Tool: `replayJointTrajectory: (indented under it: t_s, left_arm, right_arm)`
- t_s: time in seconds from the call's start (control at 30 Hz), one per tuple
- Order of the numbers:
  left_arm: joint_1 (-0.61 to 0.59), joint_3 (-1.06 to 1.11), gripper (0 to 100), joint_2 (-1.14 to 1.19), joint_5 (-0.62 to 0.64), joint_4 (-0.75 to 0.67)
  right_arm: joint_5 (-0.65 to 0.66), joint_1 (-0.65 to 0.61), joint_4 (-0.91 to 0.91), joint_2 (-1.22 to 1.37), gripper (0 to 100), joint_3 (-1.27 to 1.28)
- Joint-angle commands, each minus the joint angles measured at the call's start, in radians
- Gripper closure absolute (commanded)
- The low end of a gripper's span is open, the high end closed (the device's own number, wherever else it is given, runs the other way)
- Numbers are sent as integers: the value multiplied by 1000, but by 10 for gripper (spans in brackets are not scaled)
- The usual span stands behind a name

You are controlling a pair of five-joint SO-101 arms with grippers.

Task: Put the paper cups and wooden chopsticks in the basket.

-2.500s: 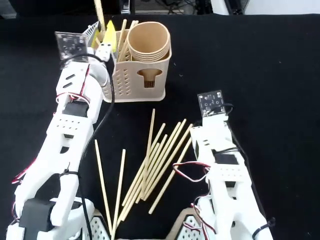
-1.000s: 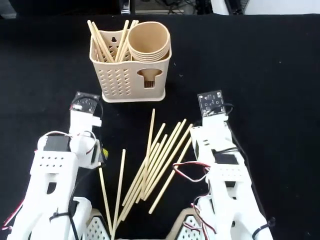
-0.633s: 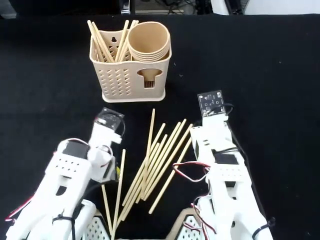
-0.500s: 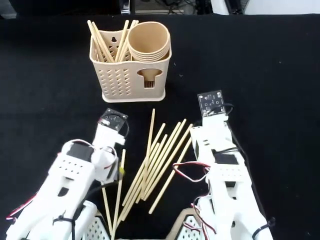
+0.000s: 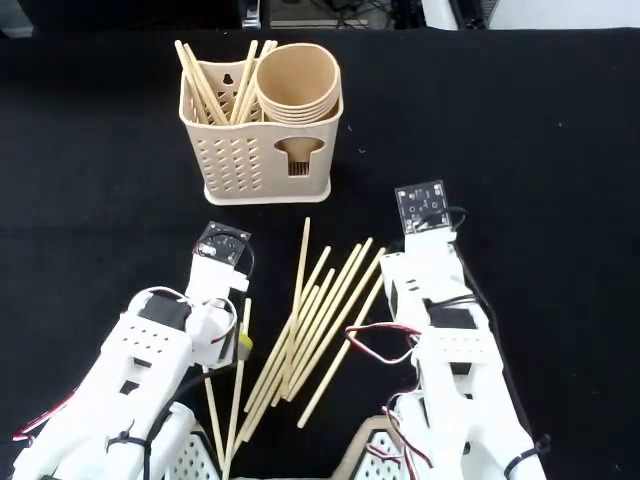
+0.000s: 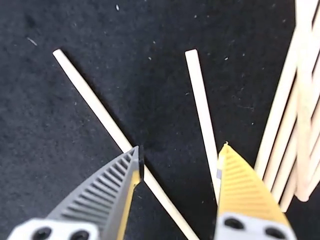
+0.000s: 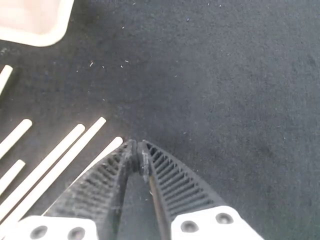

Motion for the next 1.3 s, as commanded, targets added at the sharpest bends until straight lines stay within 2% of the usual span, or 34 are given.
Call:
replayJointTrajectory:
  t_s: [0.0, 0.17, 0.3, 0.5, 0.8, 1.2, 1.27]
  left_arm:
    - [-67, -8, 743, 3, 0, 8]
    - [-156, -2, 743, 5, -2, 11]
    - [-162, -12, 743, 5, -2, 35]
    - [-107, -12, 742, 54, 0, 29]
    - [65, -170, 745, 416, 6, -12]
    - [73, -249, 751, 479, 0, -12]
    - [73, -265, 795, 479, 0, -18]
  right_arm:
    - [0, -11, -18, -21, 973, -2]
    - [0, -11, -18, -21, 973, -2]
    - [0, -11, -18, -21, 973, -2]
    - [0, -11, -18, -21, 973, -2]
    - [0, -11, -18, -21, 973, -2]
    - [0, -11, -18, -21, 973, -2]
    - [0, -11, -18, -21, 973, -2]
